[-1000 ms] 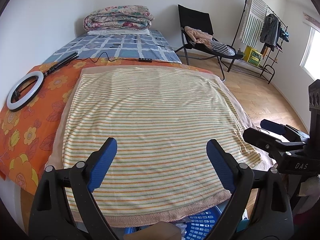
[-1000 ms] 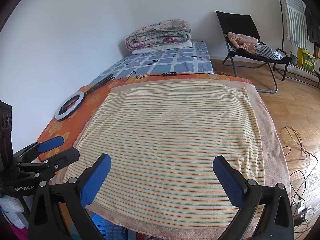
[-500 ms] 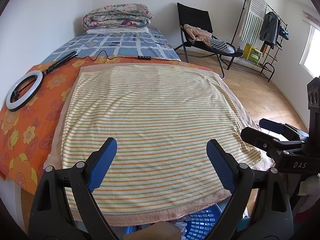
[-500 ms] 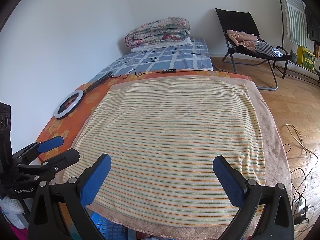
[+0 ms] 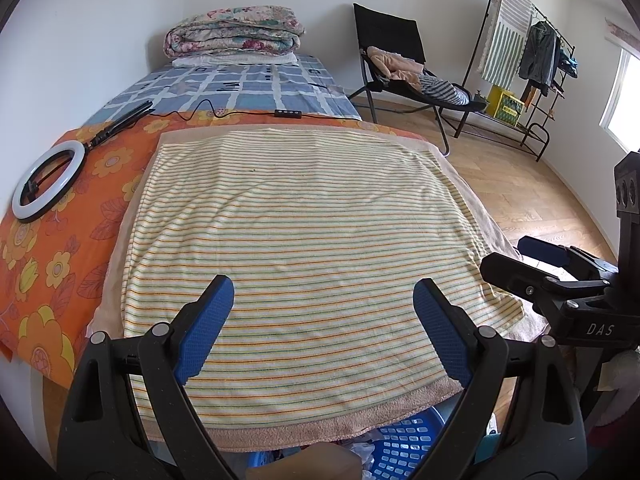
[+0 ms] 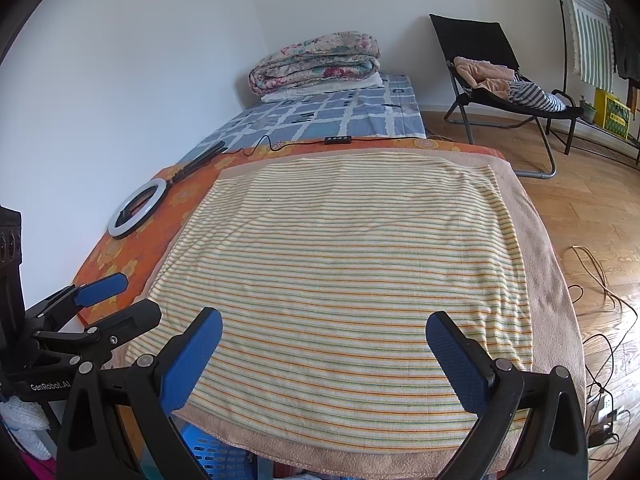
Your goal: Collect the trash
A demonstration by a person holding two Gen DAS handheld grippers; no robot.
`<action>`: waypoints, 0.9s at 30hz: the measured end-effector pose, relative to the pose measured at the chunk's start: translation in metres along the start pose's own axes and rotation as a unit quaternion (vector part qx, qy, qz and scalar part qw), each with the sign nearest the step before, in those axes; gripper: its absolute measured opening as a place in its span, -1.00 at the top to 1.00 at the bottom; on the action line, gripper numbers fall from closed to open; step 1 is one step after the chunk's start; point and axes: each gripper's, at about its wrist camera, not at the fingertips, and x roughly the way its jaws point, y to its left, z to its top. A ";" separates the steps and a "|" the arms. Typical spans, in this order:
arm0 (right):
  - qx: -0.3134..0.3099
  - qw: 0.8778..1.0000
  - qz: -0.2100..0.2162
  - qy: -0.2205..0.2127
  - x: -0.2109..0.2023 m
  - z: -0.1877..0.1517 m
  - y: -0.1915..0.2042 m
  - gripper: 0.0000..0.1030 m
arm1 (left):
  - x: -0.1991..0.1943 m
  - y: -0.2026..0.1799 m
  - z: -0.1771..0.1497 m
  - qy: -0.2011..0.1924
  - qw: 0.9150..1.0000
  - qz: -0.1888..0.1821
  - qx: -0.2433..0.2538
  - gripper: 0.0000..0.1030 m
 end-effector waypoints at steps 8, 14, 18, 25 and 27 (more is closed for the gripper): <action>0.001 1.000 0.000 0.002 0.001 0.000 0.000 -0.99 | 0.000 0.000 0.001 0.000 1.000 0.000 0.001 -0.81; 0.000 1.000 0.000 0.004 0.002 -0.001 0.001 -0.99 | 0.000 0.000 0.001 0.000 1.000 0.000 0.000 -0.81; -0.001 1.000 0.000 0.005 0.003 -0.002 0.001 -0.99 | 0.000 -0.001 0.001 0.001 1.000 0.000 0.001 -0.81; 0.000 1.000 0.000 0.006 0.003 -0.002 0.000 -0.99 | 0.000 -0.001 0.001 0.001 1.000 0.000 0.000 -0.81; 0.000 1.000 0.000 0.007 0.003 -0.002 -0.001 -0.99 | 0.000 -0.001 0.001 0.001 1.000 0.000 0.001 -0.82</action>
